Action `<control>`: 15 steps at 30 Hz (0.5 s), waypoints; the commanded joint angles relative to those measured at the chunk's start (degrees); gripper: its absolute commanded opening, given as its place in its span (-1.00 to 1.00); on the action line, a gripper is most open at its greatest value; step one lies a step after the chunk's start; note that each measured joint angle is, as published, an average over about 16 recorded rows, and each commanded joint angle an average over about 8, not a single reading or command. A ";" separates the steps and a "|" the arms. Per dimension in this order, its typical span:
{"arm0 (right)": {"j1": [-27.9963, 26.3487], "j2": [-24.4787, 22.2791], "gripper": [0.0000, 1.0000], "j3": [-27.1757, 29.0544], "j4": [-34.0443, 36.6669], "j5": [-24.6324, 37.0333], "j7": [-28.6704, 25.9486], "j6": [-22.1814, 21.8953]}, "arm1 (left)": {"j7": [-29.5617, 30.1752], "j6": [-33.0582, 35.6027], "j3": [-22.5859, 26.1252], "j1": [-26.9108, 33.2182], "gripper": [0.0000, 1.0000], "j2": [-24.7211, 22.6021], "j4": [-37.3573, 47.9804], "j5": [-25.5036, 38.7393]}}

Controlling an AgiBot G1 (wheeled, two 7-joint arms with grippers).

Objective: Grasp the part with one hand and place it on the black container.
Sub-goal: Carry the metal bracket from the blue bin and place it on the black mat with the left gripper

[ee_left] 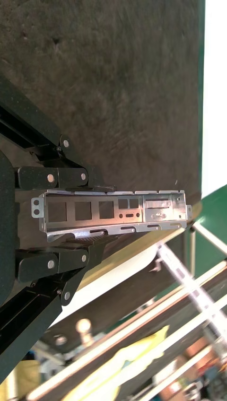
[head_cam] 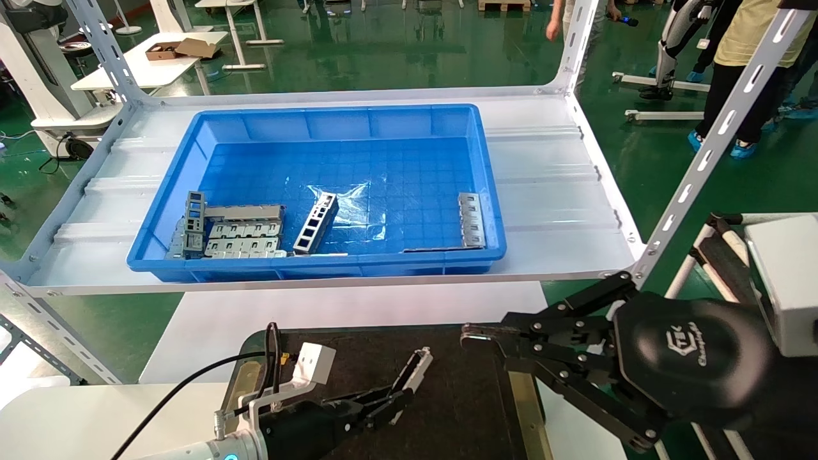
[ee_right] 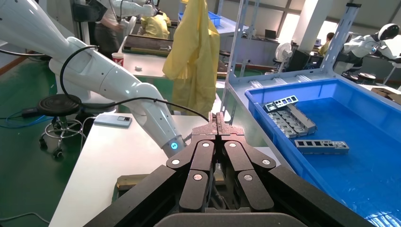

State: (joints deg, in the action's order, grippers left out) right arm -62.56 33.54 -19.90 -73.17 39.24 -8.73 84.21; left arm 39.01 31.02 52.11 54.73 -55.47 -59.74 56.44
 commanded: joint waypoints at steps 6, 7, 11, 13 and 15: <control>0.00 0.00 -1.00 -0.01 0.00 -0.01 0.00 0.00 | 6.86 -7.69 2.58 -0.26 -1.00 -2.17 0.64 1.71; 0.00 0.00 -1.00 -0.01 0.00 -0.01 0.00 0.00 | 7.63 -8.61 2.98 -0.18 -1.00 -2.50 0.91 1.99; 0.00 -0.01 -1.00 -0.01 0.00 -0.01 0.01 -0.01 | 10.53 -11.77 4.55 0.25 -1.00 -3.80 2.26 2.90; 0.00 -0.01 -1.00 -0.02 0.00 -0.01 0.01 -0.01 | 11.82 -13.04 5.28 0.53 -1.00 -4.44 3.07 3.25; 0.00 -0.01 -1.00 -0.02 0.00 -0.01 0.01 -0.01 | 13.02 -14.16 5.95 0.78 -1.00 -5.06 3.91 3.50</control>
State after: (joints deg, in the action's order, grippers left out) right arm -62.56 33.53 -19.91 -73.17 39.23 -8.72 84.20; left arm 51.83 17.05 57.89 55.47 -60.49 -55.76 59.78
